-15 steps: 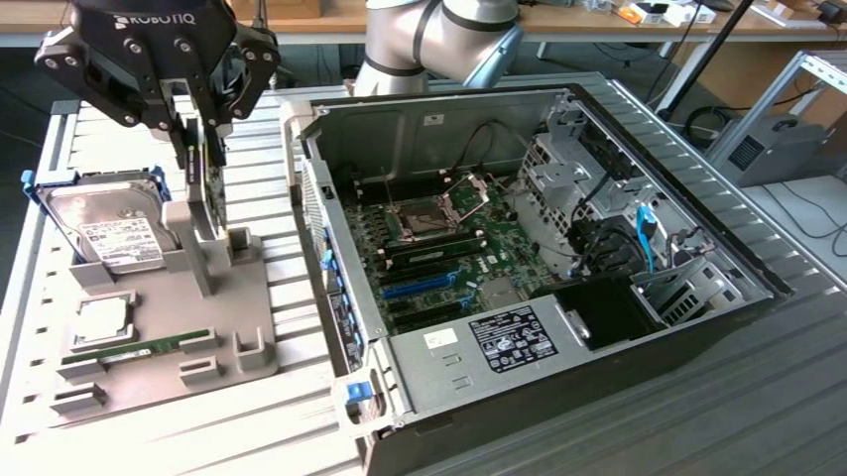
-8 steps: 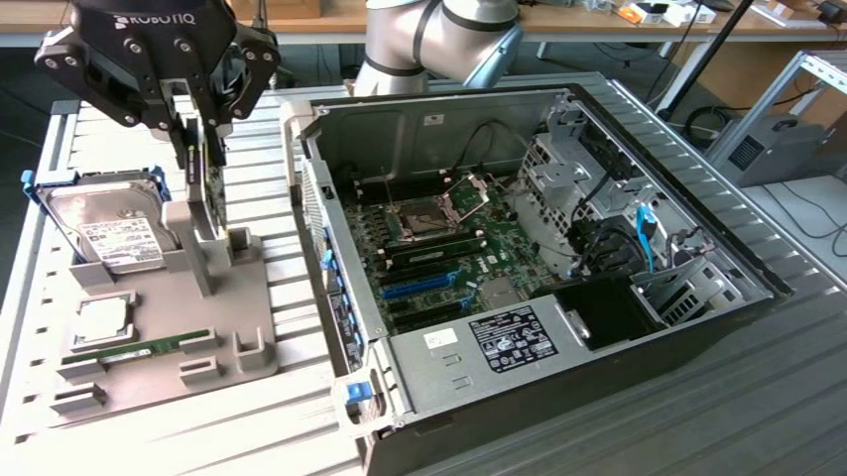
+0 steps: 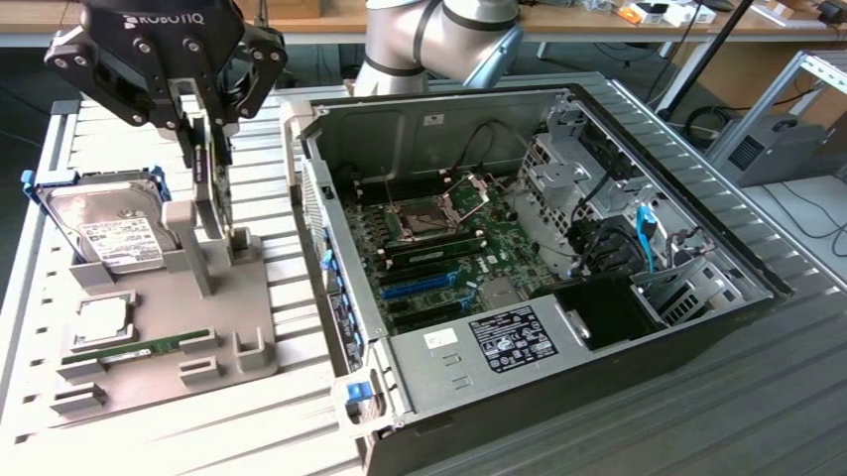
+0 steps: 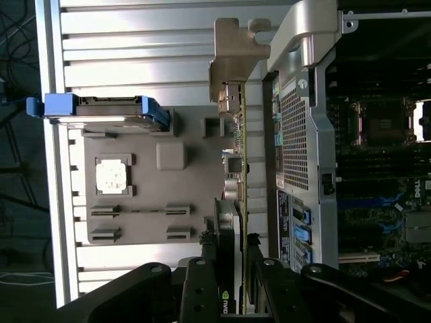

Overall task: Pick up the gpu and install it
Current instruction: 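Pick up the gpu and move the gpu toward the slot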

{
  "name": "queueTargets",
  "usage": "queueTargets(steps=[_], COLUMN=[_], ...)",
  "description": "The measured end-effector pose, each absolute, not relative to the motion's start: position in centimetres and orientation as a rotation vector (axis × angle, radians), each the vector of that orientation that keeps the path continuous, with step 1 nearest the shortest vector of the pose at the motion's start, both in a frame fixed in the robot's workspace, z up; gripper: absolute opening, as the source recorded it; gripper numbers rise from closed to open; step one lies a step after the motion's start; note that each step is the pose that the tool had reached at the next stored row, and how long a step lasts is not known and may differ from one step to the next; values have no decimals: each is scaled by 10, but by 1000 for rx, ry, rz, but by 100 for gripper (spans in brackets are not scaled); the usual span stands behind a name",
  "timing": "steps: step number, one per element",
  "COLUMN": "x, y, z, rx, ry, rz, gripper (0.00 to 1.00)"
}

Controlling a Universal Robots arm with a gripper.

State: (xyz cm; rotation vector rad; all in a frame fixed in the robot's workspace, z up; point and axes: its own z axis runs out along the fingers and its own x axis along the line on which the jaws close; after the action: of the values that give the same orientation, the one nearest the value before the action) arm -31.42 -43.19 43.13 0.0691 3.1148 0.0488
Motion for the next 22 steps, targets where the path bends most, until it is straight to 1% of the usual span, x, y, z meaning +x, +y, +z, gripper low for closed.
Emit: queueTargets(steps=[22], x=[-269], y=[-432], z=[433], rx=[69], ry=[3115], rz=[49], gripper=[27])
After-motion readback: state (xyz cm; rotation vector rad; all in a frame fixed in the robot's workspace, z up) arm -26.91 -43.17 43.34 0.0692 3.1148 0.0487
